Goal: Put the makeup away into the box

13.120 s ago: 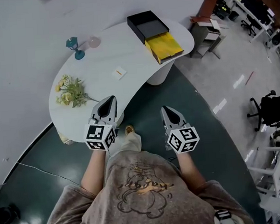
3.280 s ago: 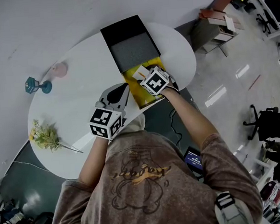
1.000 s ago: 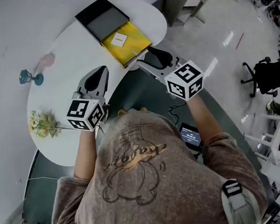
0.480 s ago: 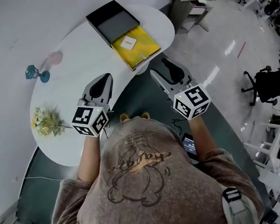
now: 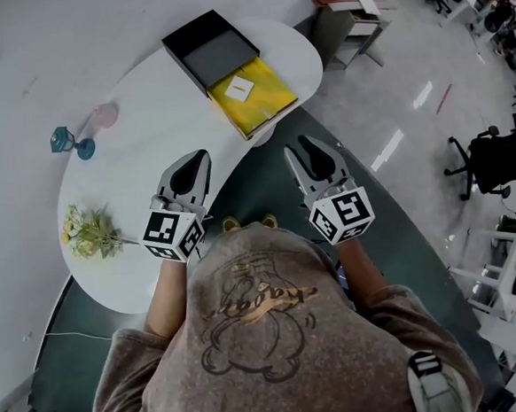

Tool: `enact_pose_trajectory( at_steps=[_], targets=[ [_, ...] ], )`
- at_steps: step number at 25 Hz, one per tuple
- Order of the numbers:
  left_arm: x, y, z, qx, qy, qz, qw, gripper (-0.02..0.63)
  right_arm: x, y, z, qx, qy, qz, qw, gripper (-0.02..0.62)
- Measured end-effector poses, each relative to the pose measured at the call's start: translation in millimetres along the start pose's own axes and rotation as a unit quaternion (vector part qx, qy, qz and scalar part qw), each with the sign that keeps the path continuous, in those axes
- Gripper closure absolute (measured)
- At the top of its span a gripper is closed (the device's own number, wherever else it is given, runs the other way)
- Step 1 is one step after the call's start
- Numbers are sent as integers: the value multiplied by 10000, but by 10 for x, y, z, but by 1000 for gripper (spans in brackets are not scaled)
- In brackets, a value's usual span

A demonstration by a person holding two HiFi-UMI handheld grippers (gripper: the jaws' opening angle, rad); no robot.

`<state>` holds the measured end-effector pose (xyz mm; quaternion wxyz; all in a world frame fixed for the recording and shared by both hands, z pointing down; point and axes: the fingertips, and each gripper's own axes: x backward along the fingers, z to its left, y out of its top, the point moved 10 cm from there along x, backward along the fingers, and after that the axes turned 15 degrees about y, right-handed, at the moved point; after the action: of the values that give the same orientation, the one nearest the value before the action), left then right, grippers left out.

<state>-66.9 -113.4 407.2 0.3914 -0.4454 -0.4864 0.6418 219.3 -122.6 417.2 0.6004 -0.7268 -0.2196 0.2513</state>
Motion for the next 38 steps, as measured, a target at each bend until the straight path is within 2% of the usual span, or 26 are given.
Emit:
enact_pose_trajectory(
  at_steps=[5, 9, 21, 26, 38],
  targets=[
    [-34, -38, -8, 6, -17, -159, 9999, 586, -65, -113, -24, 24, -145, 137, 9998, 553],
    [-50, -74, 12, 58, 12, -191, 9998, 586, -81, -177, -70, -44, -288, 217, 9993, 591],
    [-60, -288, 64, 202, 187, -172, 9995, 586, -113, -449, -118, -301, -202, 354, 9987, 591],
    [-60, -356, 110, 221, 348, -129, 9991, 586, -112, -486, -145, -256, -206, 382, 9987, 591],
    [-40, -377, 108, 263, 463, 3, 9986, 586, -170, -492, -127, -228, -144, 470, 9985, 592]
  ],
)
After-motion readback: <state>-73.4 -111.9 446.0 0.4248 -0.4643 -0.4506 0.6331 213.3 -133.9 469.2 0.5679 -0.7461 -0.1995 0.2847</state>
